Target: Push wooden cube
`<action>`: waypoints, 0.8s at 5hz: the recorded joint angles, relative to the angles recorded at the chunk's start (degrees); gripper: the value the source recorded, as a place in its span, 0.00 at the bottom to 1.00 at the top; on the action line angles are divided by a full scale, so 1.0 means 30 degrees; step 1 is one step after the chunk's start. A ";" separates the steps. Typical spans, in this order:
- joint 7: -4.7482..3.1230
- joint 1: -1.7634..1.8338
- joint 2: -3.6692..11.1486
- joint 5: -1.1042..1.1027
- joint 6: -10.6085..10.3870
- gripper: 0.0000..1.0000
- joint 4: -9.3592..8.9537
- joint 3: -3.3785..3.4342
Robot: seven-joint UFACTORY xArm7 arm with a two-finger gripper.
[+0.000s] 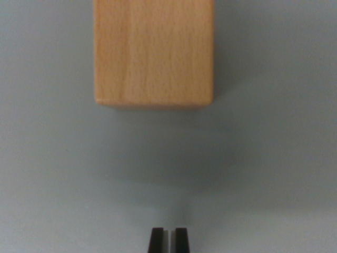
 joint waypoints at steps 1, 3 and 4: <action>0.0000 0.0000 0.0000 0.0000 0.0000 0.00 0.0000 0.0000; 0.0000 0.0000 0.0000 0.0000 0.0000 0.00 0.0000 0.0000; 0.0000 0.0000 0.0000 0.0000 0.0000 1.00 0.0000 0.0000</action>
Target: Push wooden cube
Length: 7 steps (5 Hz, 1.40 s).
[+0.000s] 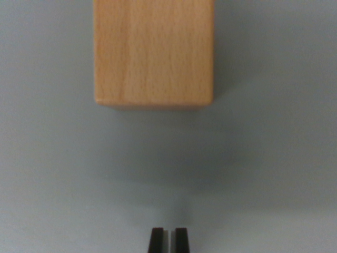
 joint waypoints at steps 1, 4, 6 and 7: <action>0.0000 0.0000 0.0000 0.0000 0.0000 1.00 0.0000 0.0000; 0.0003 0.0000 0.0031 0.0002 0.0018 1.00 0.0049 0.0003; 0.0016 0.0002 0.0156 0.0008 0.0097 1.00 0.0252 0.0014; 0.0039 0.0005 0.0369 0.0019 0.0231 1.00 0.0599 0.0033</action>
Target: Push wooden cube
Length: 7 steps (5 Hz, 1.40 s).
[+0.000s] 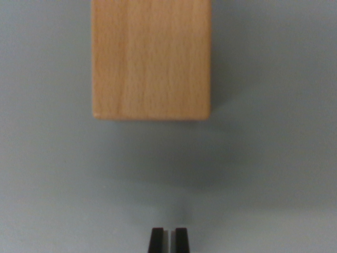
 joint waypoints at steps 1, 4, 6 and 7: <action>0.0000 0.0000 0.0000 0.0000 0.0000 1.00 0.0000 0.0000; 0.0067 0.0009 0.0632 0.0033 0.0397 1.00 0.1026 0.0057; 0.0111 0.0014 0.1046 0.0055 0.0657 1.00 0.1700 0.0095; 0.0111 0.0014 0.1046 0.0055 0.0657 1.00 0.1700 0.0095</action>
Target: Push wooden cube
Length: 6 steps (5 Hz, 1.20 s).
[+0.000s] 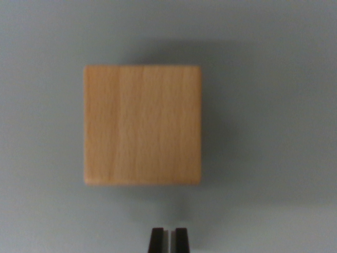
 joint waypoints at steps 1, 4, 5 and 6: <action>0.0048 0.0006 0.0454 0.0024 0.0285 1.00 0.0738 0.0041; 0.0102 0.0013 0.0959 0.0050 0.0603 1.00 0.1559 0.0087; 0.0158 0.0020 0.1486 0.0078 0.0934 1.00 0.2414 0.0135; 0.0158 0.0020 0.1486 0.0078 0.0934 1.00 0.2414 0.0135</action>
